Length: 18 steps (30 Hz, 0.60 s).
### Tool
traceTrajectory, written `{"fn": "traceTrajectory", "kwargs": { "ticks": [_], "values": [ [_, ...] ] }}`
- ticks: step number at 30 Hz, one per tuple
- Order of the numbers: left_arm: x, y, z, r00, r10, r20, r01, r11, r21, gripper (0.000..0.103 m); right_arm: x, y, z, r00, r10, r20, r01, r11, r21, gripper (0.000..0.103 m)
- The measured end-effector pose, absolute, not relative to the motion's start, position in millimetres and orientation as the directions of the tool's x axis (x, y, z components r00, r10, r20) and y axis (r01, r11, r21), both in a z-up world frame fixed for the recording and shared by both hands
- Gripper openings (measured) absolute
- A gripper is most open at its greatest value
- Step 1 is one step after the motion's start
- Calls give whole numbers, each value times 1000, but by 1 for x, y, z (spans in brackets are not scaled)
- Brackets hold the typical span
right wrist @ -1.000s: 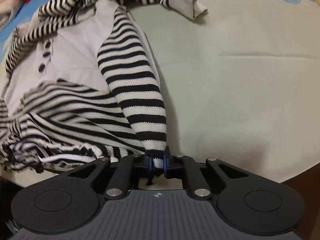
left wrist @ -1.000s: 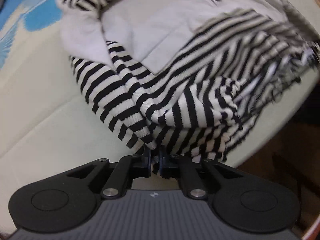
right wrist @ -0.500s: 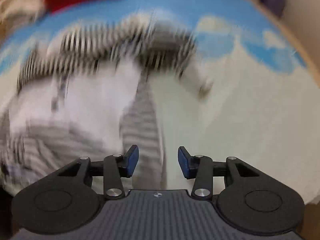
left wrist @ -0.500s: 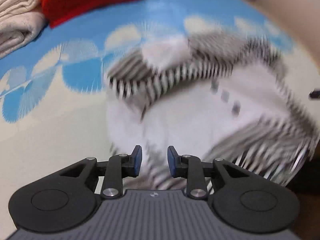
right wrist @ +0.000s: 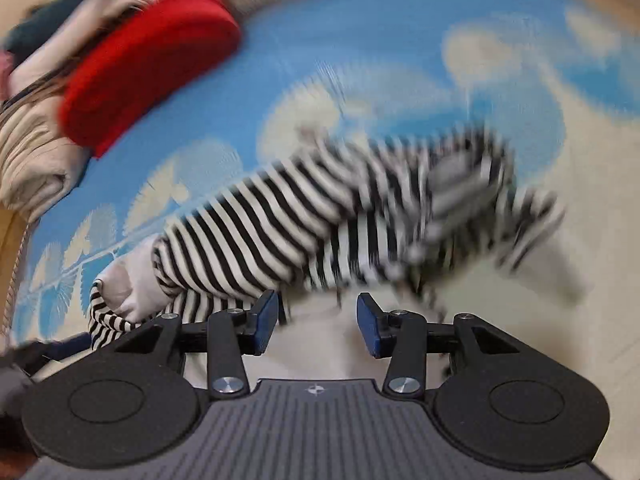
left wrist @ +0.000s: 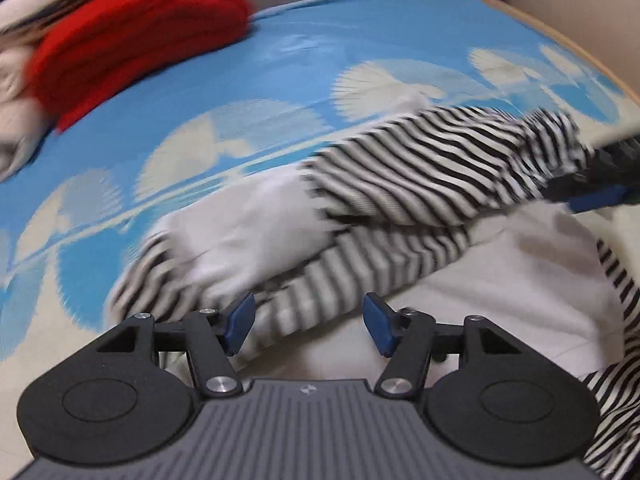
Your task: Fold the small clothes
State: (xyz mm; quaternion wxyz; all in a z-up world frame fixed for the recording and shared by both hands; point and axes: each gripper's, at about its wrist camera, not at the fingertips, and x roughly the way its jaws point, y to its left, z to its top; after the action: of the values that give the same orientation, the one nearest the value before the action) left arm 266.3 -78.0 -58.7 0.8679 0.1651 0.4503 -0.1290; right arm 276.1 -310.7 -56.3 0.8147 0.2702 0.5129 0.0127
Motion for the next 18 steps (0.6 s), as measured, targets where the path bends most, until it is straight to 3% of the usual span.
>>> {"fn": "traceTrajectory", "kwargs": {
  "ticks": [2, 5, 7, 8, 9, 10, 12, 15, 18],
  "values": [
    [262, -100, -71, 596, -73, -800, 441, 862, 250, 67, 282, -318, -73, 439, 314, -842, 311, 826, 470, 46],
    [258, -126, -91, 612, -88, -786, 526, 787, 322, 71, 287, -315, -93, 385, 248, -889, 338, 859, 386, 46],
    [259, -134, -106, 608, -80, -790, 563, 745, 358, 68, 290, -312, -101, 364, 248, -898, 339, 863, 375, 46],
    [260, -135, -112, 624, -60, -779, 564, 724, 396, 52, 291, -312, -104, 356, 247, -901, 343, 862, 372, 46],
    [262, -133, -116, 637, -39, -770, 561, 709, 428, 12, 292, -311, -105, 352, 244, -904, 347, 863, 368, 46],
    [265, -130, -117, 644, -11, -765, 559, 690, 460, 4, 294, -311, -106, 346, 237, -908, 352, 864, 360, 46],
    [267, -114, -101, 692, 2, -722, 521, 690, 502, 2, 299, -309, -108, 337, 228, -913, 365, 863, 350, 46],
    [276, -65, -54, 753, 5, -658, 403, 787, 467, 2, 304, -305, -113, 327, 199, -924, 364, 876, 317, 46],
    [293, 27, -24, 767, 151, -624, 158, 897, 412, 2, 305, -300, -112, 323, 174, -930, 361, 886, 291, 47]
  ]
}}
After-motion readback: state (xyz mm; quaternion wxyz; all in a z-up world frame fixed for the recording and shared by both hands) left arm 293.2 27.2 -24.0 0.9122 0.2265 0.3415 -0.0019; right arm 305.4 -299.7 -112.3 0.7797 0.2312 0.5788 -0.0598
